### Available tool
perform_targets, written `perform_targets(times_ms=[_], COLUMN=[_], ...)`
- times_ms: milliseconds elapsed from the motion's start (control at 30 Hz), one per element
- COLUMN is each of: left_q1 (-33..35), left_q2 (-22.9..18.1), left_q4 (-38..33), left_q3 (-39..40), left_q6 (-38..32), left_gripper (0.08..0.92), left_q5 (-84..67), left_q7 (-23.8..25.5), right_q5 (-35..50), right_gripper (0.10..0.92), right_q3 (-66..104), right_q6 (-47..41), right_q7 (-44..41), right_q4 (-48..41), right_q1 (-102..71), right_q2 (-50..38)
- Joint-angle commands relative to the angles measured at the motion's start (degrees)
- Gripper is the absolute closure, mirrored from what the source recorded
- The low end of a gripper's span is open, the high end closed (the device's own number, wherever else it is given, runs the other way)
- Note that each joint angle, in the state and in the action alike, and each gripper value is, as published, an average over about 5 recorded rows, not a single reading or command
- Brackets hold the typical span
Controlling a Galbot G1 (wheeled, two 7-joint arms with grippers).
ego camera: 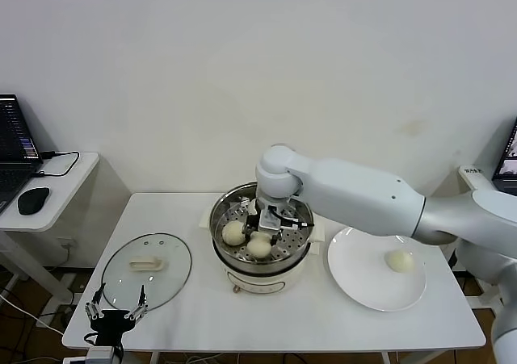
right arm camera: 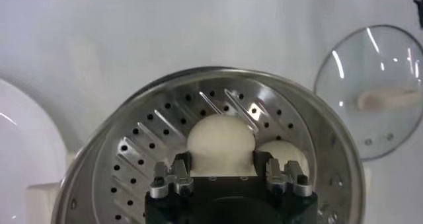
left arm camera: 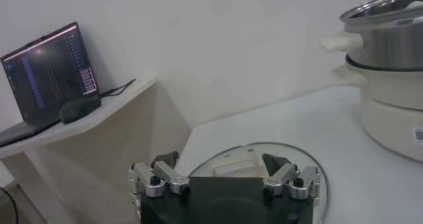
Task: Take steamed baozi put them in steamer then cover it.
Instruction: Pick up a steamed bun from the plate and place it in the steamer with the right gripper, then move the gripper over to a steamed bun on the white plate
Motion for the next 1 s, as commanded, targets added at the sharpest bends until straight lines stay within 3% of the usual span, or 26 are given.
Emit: perform_targets(times_ms=[33, 233, 467, 600, 700, 867, 1000], left_q1=[-0.07, -0.04, 0.08, 0.12, 0.32, 0.6, 0.71], left_q2=[-0.01, -0.12, -0.08, -0.19, -0.24, 0.08, 0.35], left_q4=[0.17, 0.33, 0.19, 0.12, 0.02, -0.41, -0.83], left_q3=[0.12, 0.22, 0.13, 0.21, 0.33, 0.4, 0.83], left_q6=[0.04, 0.03, 0.04, 0.03, 0.01, 0.03, 0.04], left_gripper=[0.177, 0.177, 0.177, 0.177, 0.177, 0.177, 0.177], left_q5=[0.04, 0.07, 0.09, 0.09, 0.08, 0.01, 0.0], left_q7=[0.06, 0.06, 0.37, 0.42, 0.46, 0.6, 0.93], right_q5=[-0.04, 0.61, 2.71, 2.57, 5.19, 17.64, 23.11], right_gripper=[0.448, 0.437, 0.264, 0.212, 0.204, 0.203, 0.203], right_q3=[-0.5, -0.63, 1.24, 5.5, 6.97, 8.11, 10.46], right_q6=[-0.05, -0.6, -1.88, -3.11, -7.03, -15.27, -27.04], right_q7=[-0.25, -0.45, 0.1, 0.23, 0.61, 2.74, 3.78], right_q4=[0.92, 0.6, 0.79, 0.63, 0.19, -4.07, -4.36], right_q1=[-0.69, -0.51, 1.39, 2.87, 4.89, 7.84, 7.83], right_q2=[0.05, -0.18, -1.35, -3.51, -6.91, -13.42, -18.81])
